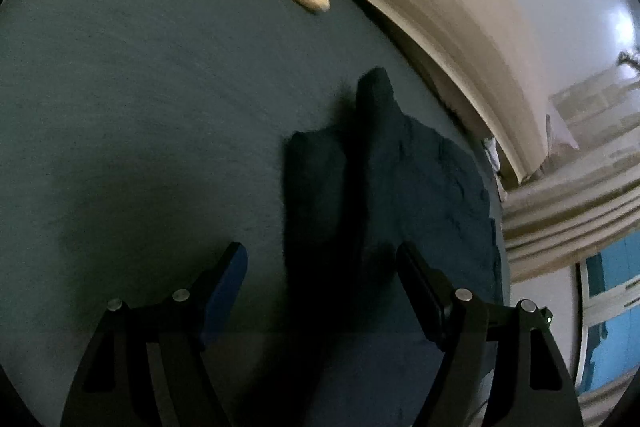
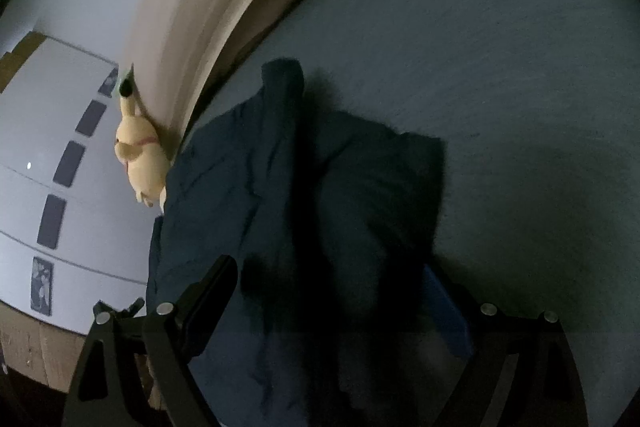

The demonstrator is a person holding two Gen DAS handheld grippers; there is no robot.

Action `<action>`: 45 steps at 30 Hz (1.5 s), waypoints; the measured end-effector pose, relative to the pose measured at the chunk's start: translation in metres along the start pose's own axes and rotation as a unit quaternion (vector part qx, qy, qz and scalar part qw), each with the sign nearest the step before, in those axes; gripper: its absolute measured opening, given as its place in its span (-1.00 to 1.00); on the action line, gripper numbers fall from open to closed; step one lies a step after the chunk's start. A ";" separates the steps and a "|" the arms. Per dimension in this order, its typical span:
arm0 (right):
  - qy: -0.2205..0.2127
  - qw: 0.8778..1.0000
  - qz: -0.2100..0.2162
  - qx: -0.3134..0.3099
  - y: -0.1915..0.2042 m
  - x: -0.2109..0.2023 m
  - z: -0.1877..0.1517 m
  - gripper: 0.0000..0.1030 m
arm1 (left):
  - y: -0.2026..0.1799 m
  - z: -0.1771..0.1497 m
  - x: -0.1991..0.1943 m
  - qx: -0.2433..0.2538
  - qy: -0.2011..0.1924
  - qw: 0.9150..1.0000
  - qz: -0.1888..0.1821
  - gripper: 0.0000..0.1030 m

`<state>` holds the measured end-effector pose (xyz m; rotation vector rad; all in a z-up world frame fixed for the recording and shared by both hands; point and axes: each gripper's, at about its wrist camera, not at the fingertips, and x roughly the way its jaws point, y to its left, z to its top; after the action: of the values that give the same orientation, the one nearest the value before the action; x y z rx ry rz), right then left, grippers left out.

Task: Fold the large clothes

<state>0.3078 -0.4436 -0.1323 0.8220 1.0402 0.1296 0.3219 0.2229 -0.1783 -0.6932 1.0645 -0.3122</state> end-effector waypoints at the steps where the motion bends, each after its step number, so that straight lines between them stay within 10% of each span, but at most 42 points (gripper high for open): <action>1: 0.005 1.000 0.003 -0.004 0.001 0.004 0.001 0.80 | -0.002 0.001 0.002 0.004 0.003 1.000 -0.004 0.50; 11: 0.056 0.996 -0.015 -0.067 0.021 0.035 0.012 0.49 | -0.027 0.001 0.049 0.061 0.063 0.996 0.003 0.48; 16: 0.068 0.992 -0.039 -0.102 0.043 0.043 0.010 -0.28 | -0.044 -0.004 0.055 0.086 0.068 0.994 0.017 -0.24; 20: 0.062 0.986 -0.070 -0.135 0.070 0.036 0.010 -0.52 | -0.073 -0.004 0.047 0.128 0.052 0.989 0.057 -0.57; 34: -0.068 0.961 -0.045 -0.264 0.214 -0.098 0.015 -0.66 | -0.190 0.000 -0.087 0.230 -0.082 0.969 0.028 -0.69; 45: -0.070 0.968 -0.055 -0.233 0.143 -0.116 -0.044 -0.66 | -0.166 -0.063 -0.072 0.231 -0.076 0.970 0.016 -0.69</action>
<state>0.2499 -0.3729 0.0340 0.3396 0.8703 0.2096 0.2477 0.1147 -0.0389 -0.2754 0.8149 -0.4528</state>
